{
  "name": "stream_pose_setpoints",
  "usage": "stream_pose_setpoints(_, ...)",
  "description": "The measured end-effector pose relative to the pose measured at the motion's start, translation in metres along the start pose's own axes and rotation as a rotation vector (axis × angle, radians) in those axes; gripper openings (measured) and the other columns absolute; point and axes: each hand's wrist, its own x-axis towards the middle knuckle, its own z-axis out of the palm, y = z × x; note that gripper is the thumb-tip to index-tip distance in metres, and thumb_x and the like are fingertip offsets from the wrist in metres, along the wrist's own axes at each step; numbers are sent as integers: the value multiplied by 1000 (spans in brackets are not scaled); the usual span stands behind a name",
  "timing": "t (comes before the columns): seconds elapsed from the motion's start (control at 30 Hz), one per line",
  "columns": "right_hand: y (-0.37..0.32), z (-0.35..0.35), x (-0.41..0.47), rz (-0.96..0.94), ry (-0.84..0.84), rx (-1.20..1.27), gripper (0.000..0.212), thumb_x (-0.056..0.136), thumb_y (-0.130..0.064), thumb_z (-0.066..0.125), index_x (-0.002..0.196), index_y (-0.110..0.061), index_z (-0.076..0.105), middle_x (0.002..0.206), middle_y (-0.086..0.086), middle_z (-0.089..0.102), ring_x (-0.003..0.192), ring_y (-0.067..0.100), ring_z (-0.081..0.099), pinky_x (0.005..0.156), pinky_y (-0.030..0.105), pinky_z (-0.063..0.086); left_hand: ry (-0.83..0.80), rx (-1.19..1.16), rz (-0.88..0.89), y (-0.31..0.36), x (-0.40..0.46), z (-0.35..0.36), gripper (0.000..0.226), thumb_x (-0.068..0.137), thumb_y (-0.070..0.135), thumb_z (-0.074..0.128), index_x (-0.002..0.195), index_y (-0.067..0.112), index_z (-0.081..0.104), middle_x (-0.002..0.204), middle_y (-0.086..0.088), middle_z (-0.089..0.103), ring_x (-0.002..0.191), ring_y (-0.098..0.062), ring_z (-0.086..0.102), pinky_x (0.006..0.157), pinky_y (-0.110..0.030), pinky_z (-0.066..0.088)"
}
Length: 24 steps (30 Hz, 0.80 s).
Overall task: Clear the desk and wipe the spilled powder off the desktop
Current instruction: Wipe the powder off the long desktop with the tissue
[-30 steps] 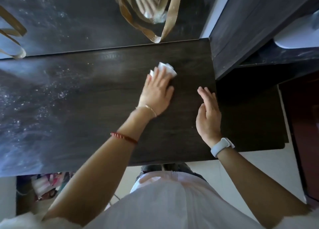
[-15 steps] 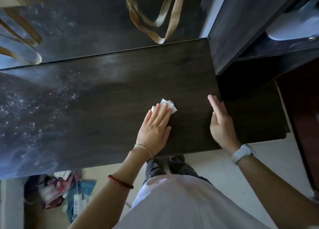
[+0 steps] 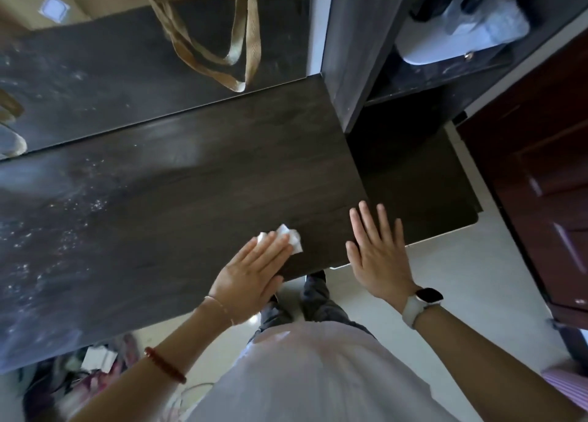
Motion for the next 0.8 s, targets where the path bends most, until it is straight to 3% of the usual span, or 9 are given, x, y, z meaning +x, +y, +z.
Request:
stream_pose_setpoints(0.13,-4,1,-1,34,13,53,60,90,-42,22,143,-14,25,151,10,24,137,31,9,105,55,14,51,-109,-283,-26,26,-16,63,95,46,5,144,10,21,152,-10,22,141,-28,14,115,-35,3)
stream_pose_setpoints(0.27,0,2,-3,27,15,358,59,92,-37,29,145,-16,14,152,-2,4,141,22,-2,111,54,22,98,-218,-364,-27,113,-36,64,92,46,13,146,11,13,155,-8,6,143,-29,-1,115,-36,-4)
stream_pose_setpoints(0.4,3,5,-4,30,71,471,53,94,-27,34,144,-15,22,151,-6,8,141,15,0,109,51,31,37,-278,-296,-16,190,-56,55,98,32,29,146,12,10,156,-7,1,143,-25,-6,115,-37,-3)
stream_pose_setpoints(0.53,12,3,-14,48,144,604,48,93,-24,30,140,-13,32,148,-7,20,140,7,11,107,32,34,-11,-159,-103,22,175,-46,56,97,34,25,146,12,8,156,-6,1,143,-23,-5,114,-35,-7)
stream_pose_setpoints(0.6,21,2,-23,155,195,695,47,92,-18,33,138,-12,36,144,-7,28,138,10,21,106,27,32,-4,-94,14,40,138,-34,58,93,37,19,145,11,18,155,-8,13,143,-25,8,115,-35,0)
stream_pose_setpoints(0.7,34,2,-35,256,220,706,45,91,-16,34,135,-10,40,142,1,37,136,19,29,105,28,31,0,8,148,61,92,-14,57,89,37,26,138,12,38,147,-8,36,135,-27,34,110,-45,26)
stream_pose_setpoints(0.8,36,0,-43,249,187,663,42,93,-7,42,135,-8,40,144,11,38,136,26,31,103,28,30,-17,30,178,70,71,-5,53,90,35,27,138,14,38,146,-5,38,133,-24,36,113,-41,22)
